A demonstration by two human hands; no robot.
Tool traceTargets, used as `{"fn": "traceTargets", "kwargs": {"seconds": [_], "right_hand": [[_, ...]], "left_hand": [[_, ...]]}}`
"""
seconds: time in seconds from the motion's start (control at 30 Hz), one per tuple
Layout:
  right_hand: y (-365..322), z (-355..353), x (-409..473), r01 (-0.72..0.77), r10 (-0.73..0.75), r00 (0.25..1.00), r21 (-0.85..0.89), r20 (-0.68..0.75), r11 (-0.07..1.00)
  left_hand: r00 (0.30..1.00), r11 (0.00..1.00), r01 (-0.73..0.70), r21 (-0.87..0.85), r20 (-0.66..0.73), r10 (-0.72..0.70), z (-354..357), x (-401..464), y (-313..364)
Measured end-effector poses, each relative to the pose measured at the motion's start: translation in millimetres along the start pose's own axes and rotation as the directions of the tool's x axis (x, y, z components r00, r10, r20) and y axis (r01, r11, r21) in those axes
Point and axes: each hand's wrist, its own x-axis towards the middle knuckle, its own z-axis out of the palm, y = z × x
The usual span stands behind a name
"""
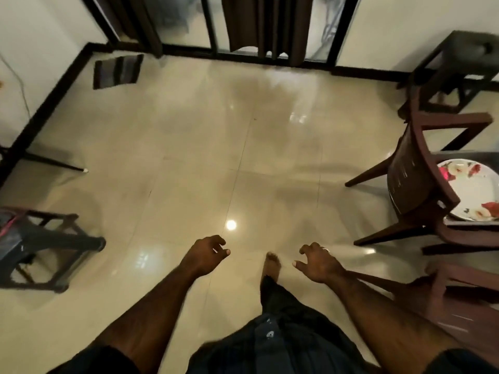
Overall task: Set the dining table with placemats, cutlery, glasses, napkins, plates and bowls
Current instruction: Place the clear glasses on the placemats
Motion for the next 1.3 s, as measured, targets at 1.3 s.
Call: {"fn": "traceTargets", "kwargs": {"seconds": [1.3], "right_hand": [[228.0,-625.0,484.2,-0.342,0.488,0.872,0.673,-0.033,0.656]], "left_hand": [[0.844,0.803,-0.516,0.299,0.34,0.415,-253.9,812.7,705.5]]}}
